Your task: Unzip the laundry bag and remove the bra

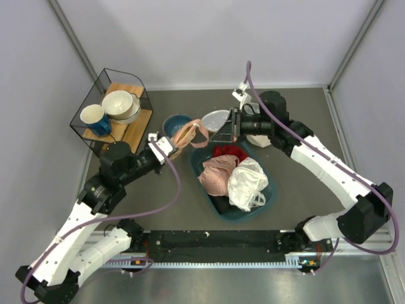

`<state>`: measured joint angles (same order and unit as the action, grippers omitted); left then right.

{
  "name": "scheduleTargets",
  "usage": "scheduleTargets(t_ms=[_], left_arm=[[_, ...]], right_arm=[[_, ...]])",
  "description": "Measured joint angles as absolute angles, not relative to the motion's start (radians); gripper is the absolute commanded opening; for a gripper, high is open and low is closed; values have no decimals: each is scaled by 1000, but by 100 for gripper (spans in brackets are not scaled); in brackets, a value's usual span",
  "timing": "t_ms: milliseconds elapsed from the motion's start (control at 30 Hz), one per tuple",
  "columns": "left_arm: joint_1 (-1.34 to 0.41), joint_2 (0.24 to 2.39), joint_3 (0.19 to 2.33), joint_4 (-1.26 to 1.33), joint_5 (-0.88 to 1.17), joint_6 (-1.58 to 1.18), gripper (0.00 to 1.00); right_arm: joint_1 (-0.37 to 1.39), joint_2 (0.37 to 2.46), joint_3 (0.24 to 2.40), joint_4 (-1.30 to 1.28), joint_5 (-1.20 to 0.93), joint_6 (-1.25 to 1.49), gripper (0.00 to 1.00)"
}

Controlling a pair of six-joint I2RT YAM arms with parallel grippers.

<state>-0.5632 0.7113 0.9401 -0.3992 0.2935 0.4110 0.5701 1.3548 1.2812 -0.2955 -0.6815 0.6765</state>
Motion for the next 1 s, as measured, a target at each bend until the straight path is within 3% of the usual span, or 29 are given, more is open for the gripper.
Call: scheduleTargets(t_ms=[133, 167, 233, 300, 633, 1000], left_arm=[[-563, 706, 927, -424, 297, 394, 0], [-563, 702, 925, -430, 298, 390, 0], [-563, 690, 918, -437, 298, 386, 0], [-563, 667, 910, -439, 298, 383, 0], [-563, 617, 905, -451, 303, 368, 0], [-563, 617, 905, -459, 310, 368, 0]], right_arm=[[647, 1375, 1331, -303, -686, 674, 0], [659, 1378, 1342, -301, -686, 673, 6], [672, 1380, 1351, -299, -686, 672, 31], [671, 1382, 1357, -301, -682, 671, 40], [651, 1443, 1426, -313, -672, 663, 48], [649, 1542, 1449, -135, -885, 809, 50]])
